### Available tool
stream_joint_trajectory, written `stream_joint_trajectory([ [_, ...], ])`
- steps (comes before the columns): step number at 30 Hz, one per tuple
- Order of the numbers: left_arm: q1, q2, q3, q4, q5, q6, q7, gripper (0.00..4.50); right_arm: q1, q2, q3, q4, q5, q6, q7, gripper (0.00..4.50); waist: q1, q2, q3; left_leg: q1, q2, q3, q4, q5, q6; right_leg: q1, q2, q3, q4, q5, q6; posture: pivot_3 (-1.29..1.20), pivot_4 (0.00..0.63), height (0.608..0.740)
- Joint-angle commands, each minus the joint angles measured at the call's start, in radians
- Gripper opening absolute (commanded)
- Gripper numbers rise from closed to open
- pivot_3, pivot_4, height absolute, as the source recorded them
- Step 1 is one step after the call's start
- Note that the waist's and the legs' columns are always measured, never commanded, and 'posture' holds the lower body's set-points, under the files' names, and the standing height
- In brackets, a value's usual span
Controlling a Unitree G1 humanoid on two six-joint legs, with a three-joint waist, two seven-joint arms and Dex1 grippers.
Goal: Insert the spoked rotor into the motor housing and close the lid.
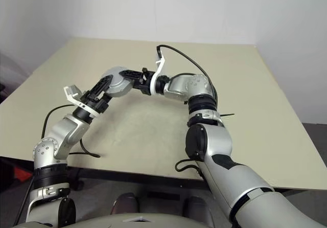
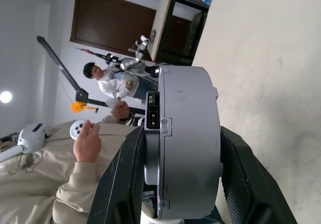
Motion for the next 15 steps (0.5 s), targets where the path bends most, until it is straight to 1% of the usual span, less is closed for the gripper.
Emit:
stream_joint_trajectory([
  [1, -0.002, -0.003, 0.002, -0.034, 0.005, 0.008, 0.0, 2.19, -0.022, 0.002, 0.021, -0.078, 0.025, -0.027, 0.043, 3.34, 0.0, 0.0, 0.0, 0.0, 0.0, 0.0, 0.0, 0.0, 0.0, 0.0, 0.0, 0.0, 0.0, 0.0, 0.0, 0.0, 0.0, 0.74],
  [4, 0.001, -0.01, 0.012, -0.033, 0.004, 0.0, 0.003, 2.19, -0.014, 0.005, 0.04, -0.099, 0.019, -0.047, 0.041, 4.29, 0.0, 0.0, 0.0, 0.0, 0.0, 0.0, 0.0, 0.0, 0.0, 0.0, 0.0, 0.0, 0.0, 0.0, 0.0, 0.0, 0.0, 0.74],
  [5, 0.002, -0.012, 0.015, -0.033, 0.008, -0.005, 0.005, 2.19, -0.012, 0.007, 0.045, -0.105, 0.018, -0.053, 0.041, 4.46, 0.0, 0.0, 0.0, 0.0, 0.0, 0.0, 0.0, 0.0, 0.0, 0.0, 0.0, 0.0, 0.0, 0.0, 0.0, 0.0, 0.0, 0.74],
  [9, 0.007, -0.016, 0.033, -0.034, 0.083, -0.06, 0.006, 2.19, 0.001, 0.013, 0.06, -0.115, 0.005, -0.092, 0.015, 4.46, -0.001, 0.0, 0.0, 0.0, 0.0, 0.0, 0.0, 0.0, 0.0, 0.0, 0.0, 0.0, 0.0, 0.0, 0.0, 0.0, 0.0, 0.74],
  [12, 0.013, -0.013, 0.069, -0.035, 0.212, -0.171, 0.006, 2.19, 0.012, 0.009, 0.073, -0.107, -0.014, -0.128, 0.0, 4.46, -0.003, 0.0, 0.0, 0.0, 0.0, 0.0, 0.0, 0.0, 0.0, 0.0, 0.0, 0.0, 0.0, 0.0, 0.0, 0.0, 0.0, 0.74],
  [15, 0.026, -0.007, 0.136, -0.043, 0.276, -0.264, 0.026, 2.19, 0.024, -0.009, 0.079, -0.107, -0.019, -0.134, 0.002, 4.46, -0.011, 0.0, 0.0, 0.0, 0.0, 0.0, 0.0, 0.0, 0.0, 0.0, 0.0, 0.0, 0.0, 0.0, 0.0, 0.0, 0.0, 0.74],
])
